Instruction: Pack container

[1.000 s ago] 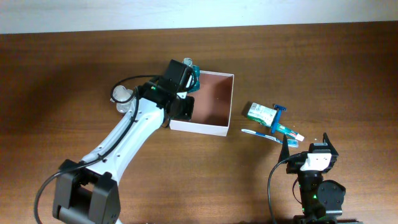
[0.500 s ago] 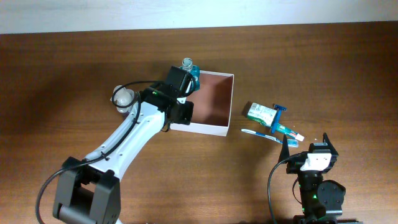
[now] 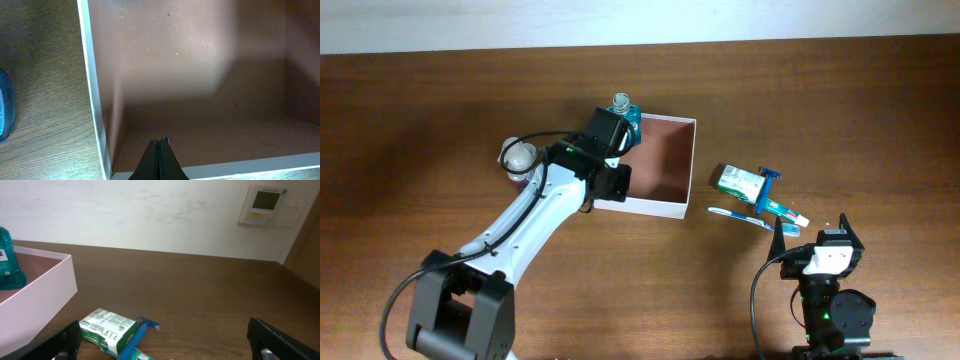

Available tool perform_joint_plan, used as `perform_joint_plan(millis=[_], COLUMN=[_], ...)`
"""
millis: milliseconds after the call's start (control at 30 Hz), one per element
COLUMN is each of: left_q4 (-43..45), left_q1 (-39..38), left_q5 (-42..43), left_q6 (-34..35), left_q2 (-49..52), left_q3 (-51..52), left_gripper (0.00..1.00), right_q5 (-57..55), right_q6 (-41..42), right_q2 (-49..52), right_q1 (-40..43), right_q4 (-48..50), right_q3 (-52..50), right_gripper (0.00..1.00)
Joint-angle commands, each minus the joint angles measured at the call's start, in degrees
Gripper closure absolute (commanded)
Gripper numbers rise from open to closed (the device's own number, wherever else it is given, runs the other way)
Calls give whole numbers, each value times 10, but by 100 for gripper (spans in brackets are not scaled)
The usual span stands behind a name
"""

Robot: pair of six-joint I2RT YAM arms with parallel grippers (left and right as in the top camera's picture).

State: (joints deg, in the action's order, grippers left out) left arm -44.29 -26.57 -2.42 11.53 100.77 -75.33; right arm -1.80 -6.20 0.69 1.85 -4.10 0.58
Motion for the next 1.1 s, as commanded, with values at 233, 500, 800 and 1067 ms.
perform_joint_plan(millis=[233, 500, 800, 1067], left_q4=[-7, -15, -17, -33], left_q1=[1, 1, 1, 1], left_q5=[-3, 84, 117, 117], left_q6=[-7, -7, -7, -3], left_q2=[14, 14, 12, -6], left_q3=[24, 24, 24, 23], left_gripper=[100, 100, 99, 99], right_q5=[1, 1, 1, 1], right_q6=[0, 0, 0, 0], right_q2=[-4, -4, -4, -4], right_q1=[4, 4, 4, 4], right_q4=[-5, -5, -5, -5], right_q3=[-3, -3, -3, -3], right_gripper=[2, 2, 2, 2])
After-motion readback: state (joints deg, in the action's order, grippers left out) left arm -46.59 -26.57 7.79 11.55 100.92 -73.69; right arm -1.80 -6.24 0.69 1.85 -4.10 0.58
